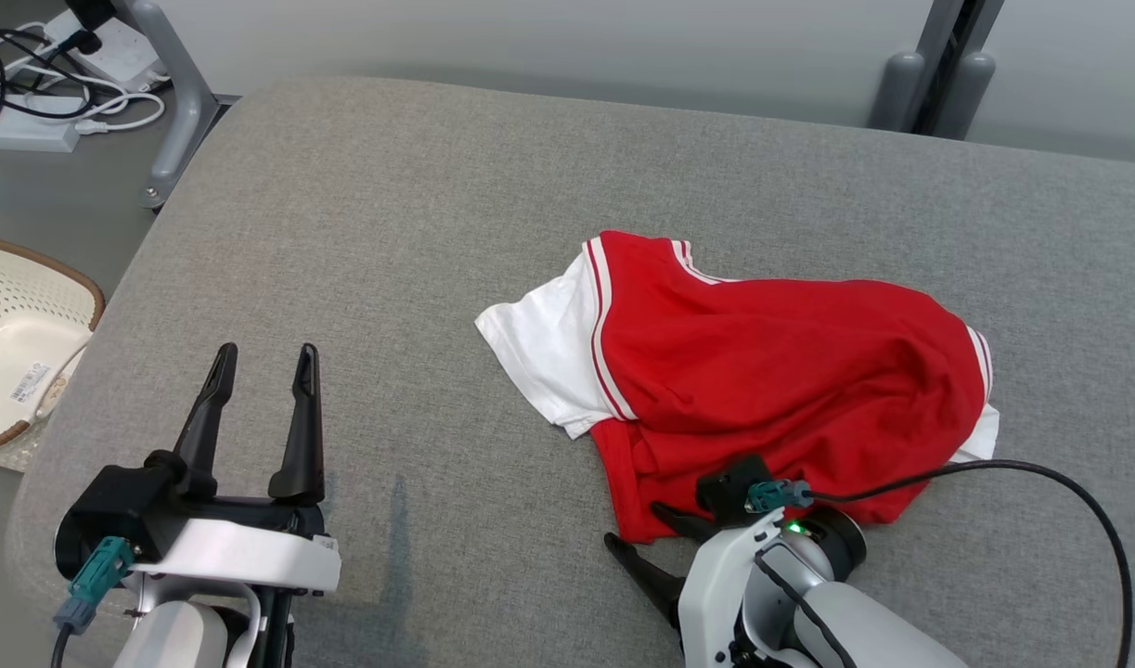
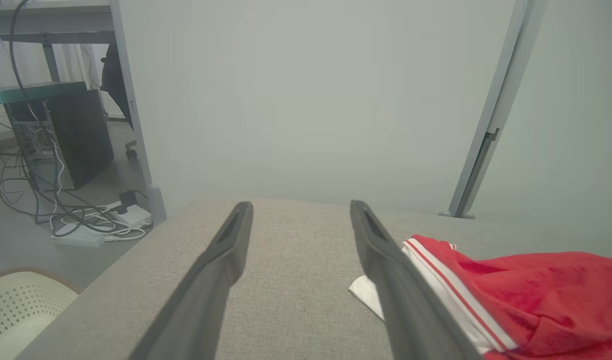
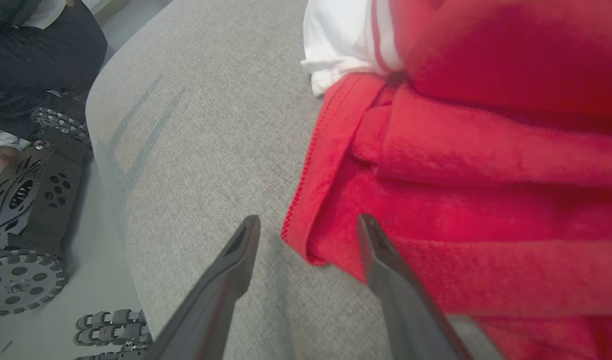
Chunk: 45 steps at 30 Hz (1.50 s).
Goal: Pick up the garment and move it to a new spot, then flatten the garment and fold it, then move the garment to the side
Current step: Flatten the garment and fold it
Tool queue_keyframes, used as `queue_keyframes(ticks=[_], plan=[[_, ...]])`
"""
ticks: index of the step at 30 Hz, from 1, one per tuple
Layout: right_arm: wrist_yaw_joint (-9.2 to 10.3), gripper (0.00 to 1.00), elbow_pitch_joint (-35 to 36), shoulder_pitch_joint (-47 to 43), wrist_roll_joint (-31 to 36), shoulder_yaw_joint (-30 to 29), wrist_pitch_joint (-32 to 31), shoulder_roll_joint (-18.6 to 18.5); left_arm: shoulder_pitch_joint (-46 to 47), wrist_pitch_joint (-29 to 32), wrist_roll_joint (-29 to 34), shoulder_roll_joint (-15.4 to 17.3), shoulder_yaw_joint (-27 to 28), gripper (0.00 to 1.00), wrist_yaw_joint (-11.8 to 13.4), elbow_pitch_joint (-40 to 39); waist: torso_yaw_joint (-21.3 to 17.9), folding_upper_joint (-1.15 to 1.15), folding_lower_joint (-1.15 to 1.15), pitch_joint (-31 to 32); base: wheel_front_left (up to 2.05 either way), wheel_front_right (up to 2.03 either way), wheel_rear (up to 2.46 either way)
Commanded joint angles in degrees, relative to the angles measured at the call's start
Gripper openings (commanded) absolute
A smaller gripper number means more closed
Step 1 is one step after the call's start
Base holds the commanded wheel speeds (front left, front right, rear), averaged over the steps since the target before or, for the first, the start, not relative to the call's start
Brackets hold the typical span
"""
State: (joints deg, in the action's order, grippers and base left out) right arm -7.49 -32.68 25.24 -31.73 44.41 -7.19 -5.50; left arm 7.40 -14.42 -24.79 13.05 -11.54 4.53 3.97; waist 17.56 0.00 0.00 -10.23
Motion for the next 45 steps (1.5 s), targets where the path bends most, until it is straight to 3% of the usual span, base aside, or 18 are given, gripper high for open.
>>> queue_keyframes(ticks=[1, 9, 17, 25, 26, 33, 38, 42, 45], plan=[[0.00, 0.01, -1.08, 0.87, -0.87, 1.13, 0.51, 0.05, 0.92, -0.38, 0.25, -0.10, 0.36, 1.00, -0.39, 0.35, -0.20, 0.00, 0.00, -0.05, 0.00, 0.00, 0.00], [0.00, 0.00, 0.56, 3.87, -5.43, 6.32, 2.72, -1.77, 1.56, -0.62, 0.79, -0.36, 1.45, 1.00, -1.07, 1.58, -2.95, 0.00, 0.00, 0.00, 0.00, 0.00, 0.00], [0.00, 0.00, 13.54, 5.16, -9.90, 4.17, 1.04, -8.65, 0.22, -0.65, 1.68, -0.60, 2.87, 1.00, -1.47, 1.59, -6.68, 0.00, 0.00, 1.26, 0.00, 0.00, 0.00], [0.00, 0.00, 33.18, 1.74, -15.28, -8.76, -6.63, -16.45, -0.97, -0.62, 2.38, -0.51, 4.14, 1.00, -1.46, 0.75, -9.98, 0.00, 0.00, 1.99, 0.00, 0.00, 0.00], [0.00, 0.00, 33.18, 1.74, -15.28, -8.76, -6.63, -16.45, -0.97, -0.62, 2.38, -0.51, 4.14, 1.00, -1.46, 0.75, -9.98, 0.00, 0.00, 1.99, 0.00, 0.00, 0.00], [0.00, 0.00, 43.37, -2.40, -16.28, -23.65, -11.04, -17.24, -1.14, -0.62, 3.05, -0.88, 4.53, 1.00, -1.75, 0.34, -11.62, 0.00, 0.00, 1.78, 0.00, 0.00, 0.00], [0.00, 0.00, 42.93, -6.11, -16.23, -36.53, -11.79, -16.55, -0.77, -0.63, 3.14, -1.00, 4.60, 1.00, -2.08, 0.16, -12.24, 0.00, 0.00, 0.88, 0.00, 0.00, 0.00], [0.00, 0.00, 36.81, -8.32, -15.18, -42.84, -12.36, -15.98, 0.00, -0.63, 3.23, -1.12, 4.65, 1.00, -2.27, 0.09, -12.60, 0.00, 0.00, -0.31, 0.00, 0.00, 0.00], [0.00, 0.00, 29.70, -7.85, -13.93, -45.71, -9.41, -15.56, 0.73, -0.64, 3.47, -1.27, 4.58, 1.00, -2.54, 0.10, -12.75, 0.00, 0.00, -1.44, 0.00, 0.00, 0.00]])
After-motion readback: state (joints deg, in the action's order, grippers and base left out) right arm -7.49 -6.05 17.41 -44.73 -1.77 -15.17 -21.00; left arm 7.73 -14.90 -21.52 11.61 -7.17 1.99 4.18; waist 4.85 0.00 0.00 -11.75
